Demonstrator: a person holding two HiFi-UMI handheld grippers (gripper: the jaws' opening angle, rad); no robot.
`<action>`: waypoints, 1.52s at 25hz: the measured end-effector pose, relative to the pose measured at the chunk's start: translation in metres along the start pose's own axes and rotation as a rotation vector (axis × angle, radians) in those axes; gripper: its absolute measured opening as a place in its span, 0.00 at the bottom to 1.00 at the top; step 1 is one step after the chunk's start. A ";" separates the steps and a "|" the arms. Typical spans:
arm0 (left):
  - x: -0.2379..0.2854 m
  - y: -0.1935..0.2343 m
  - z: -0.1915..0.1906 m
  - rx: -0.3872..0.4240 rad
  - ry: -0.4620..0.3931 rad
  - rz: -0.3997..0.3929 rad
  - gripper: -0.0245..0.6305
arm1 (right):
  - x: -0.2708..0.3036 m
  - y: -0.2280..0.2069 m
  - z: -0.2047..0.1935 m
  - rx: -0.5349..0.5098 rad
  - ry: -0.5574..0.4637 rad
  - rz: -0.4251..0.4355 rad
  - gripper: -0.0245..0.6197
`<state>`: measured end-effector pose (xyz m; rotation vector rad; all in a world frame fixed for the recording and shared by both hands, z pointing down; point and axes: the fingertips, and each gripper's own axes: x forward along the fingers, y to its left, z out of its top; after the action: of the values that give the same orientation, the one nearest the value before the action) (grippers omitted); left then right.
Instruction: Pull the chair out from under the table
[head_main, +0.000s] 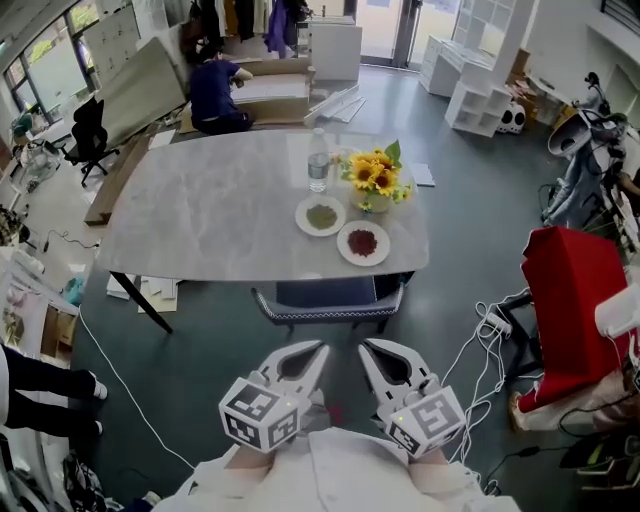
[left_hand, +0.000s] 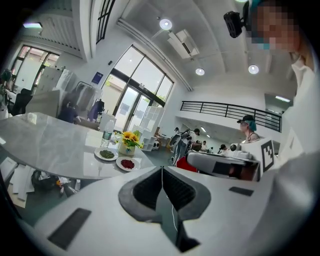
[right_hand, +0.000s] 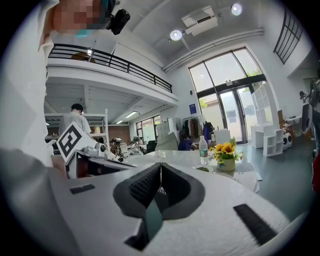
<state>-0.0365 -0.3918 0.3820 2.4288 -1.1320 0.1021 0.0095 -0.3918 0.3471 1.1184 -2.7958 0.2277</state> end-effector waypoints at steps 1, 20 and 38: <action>0.003 0.005 0.004 0.006 -0.002 -0.007 0.07 | 0.005 -0.002 0.001 -0.006 0.004 0.000 0.04; 0.049 0.069 -0.008 0.307 0.197 -0.063 0.07 | 0.069 -0.052 -0.038 -0.114 0.200 -0.031 0.05; 0.078 0.107 -0.043 0.432 0.374 -0.099 0.07 | 0.103 -0.068 -0.092 -0.215 0.386 0.035 0.05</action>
<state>-0.0589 -0.4883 0.4804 2.6686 -0.8850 0.8075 -0.0123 -0.4923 0.4607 0.8705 -2.4310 0.1257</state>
